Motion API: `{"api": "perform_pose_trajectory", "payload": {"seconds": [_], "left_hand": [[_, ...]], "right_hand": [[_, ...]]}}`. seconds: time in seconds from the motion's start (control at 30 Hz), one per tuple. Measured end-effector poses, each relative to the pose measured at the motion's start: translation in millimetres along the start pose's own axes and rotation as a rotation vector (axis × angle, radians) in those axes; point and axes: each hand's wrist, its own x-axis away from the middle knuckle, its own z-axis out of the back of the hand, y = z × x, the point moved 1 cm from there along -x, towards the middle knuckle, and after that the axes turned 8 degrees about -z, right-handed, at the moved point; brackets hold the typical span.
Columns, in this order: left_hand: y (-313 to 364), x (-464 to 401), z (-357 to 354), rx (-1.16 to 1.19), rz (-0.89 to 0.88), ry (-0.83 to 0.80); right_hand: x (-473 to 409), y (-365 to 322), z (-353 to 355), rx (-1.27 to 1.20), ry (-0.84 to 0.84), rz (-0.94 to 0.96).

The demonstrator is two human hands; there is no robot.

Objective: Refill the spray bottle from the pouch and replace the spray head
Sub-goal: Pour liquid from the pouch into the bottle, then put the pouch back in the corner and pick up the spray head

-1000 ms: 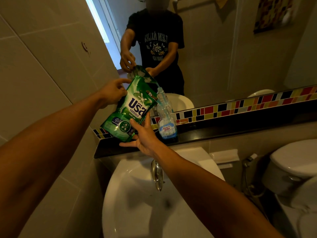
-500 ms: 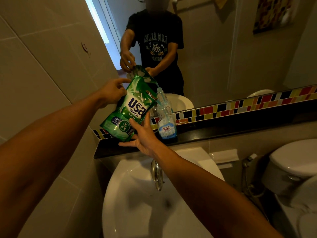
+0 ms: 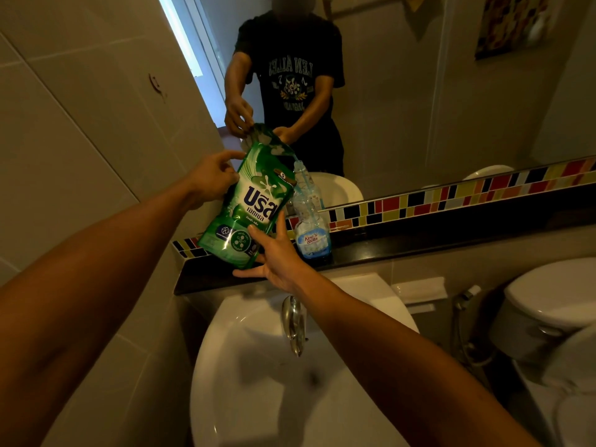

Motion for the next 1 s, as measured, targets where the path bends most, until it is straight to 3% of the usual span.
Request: {"api": "perform_pose_trajectory", "payload": {"seconds": [0.37,0.57,1.0], "left_hand": [[-35.1,18.5,-41.8,0.184,0.033,0.102],[-64.8,27.3,-69.3,0.280,0.111,0.189],[-106.5,43.6,-130.8,0.884,0.274,0.333]], "right_hand": [[9.5,4.4,37.4,0.191,0.147,-0.038],[-1.4,11.5,61.4,0.350,0.210,0.041],[-15.1,-10.2,102.8,0.540,0.497,0.074]]}}
